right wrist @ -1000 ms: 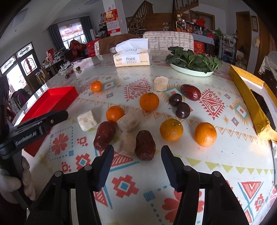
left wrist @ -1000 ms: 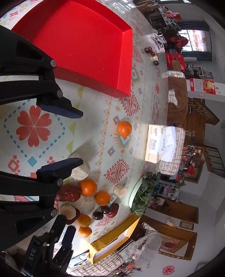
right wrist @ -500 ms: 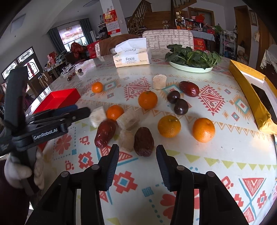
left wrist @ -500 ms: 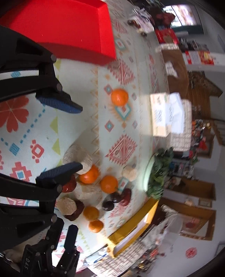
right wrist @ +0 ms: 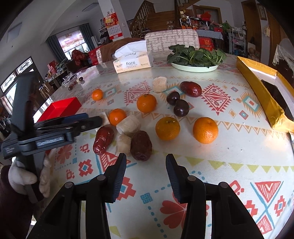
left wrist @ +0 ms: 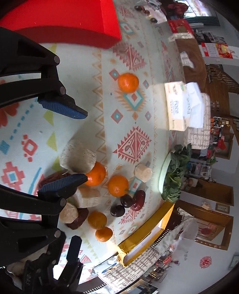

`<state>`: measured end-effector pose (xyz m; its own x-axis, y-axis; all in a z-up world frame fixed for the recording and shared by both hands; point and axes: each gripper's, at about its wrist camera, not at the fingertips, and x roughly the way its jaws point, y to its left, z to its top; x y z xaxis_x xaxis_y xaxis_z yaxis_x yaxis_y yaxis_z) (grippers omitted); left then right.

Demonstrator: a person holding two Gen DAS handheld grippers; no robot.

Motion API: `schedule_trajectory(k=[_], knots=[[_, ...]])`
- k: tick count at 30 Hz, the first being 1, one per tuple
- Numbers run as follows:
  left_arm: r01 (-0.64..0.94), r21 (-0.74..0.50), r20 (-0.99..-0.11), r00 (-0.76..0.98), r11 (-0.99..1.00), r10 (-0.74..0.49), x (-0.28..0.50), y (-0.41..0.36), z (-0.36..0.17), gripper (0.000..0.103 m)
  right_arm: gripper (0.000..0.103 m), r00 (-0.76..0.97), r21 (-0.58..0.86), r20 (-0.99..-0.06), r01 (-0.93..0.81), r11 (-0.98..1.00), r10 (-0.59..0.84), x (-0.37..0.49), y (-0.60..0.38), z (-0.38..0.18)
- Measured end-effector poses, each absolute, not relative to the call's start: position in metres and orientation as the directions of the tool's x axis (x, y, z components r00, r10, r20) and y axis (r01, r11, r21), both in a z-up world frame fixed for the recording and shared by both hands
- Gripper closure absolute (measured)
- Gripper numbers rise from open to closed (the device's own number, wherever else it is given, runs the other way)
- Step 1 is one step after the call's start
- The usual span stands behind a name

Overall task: Organize fruits
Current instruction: 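Grasp a white rice-cake piece with the left tool while the right tool grasps an orange, then carry the cake and orange over the red tray and open both tools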

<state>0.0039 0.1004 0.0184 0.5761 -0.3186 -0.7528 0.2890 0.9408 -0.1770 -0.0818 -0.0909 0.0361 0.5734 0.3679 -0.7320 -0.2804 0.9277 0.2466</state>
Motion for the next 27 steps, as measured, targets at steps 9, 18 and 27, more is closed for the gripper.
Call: schedule_trajectory(k=[9, 18, 27], knots=[[0.263, -0.229, -0.737, 0.582, 0.937, -0.343, -0.007, 0.106, 0.02, 0.065, 0.054, 0.624, 0.268, -0.704, -0.211, 0.94, 0.34, -0.085, -0.122, 0.047], [0.176, -0.356, -0.657, 0.651, 0.918, -0.38, -0.044, 0.146, 0.043, 0.065, 0.054, 0.657, 0.223, -0.721, -0.079, 0.972, 0.219, -0.068, -0.157, 0.047], [0.118, -0.343, -0.632, 0.705, 0.932, -0.322, -0.067, 0.174, 0.06, 0.065, 0.063, 0.608, 0.227, -0.758, -0.093, 0.969, 0.236, -0.026, -0.143, 0.031]])
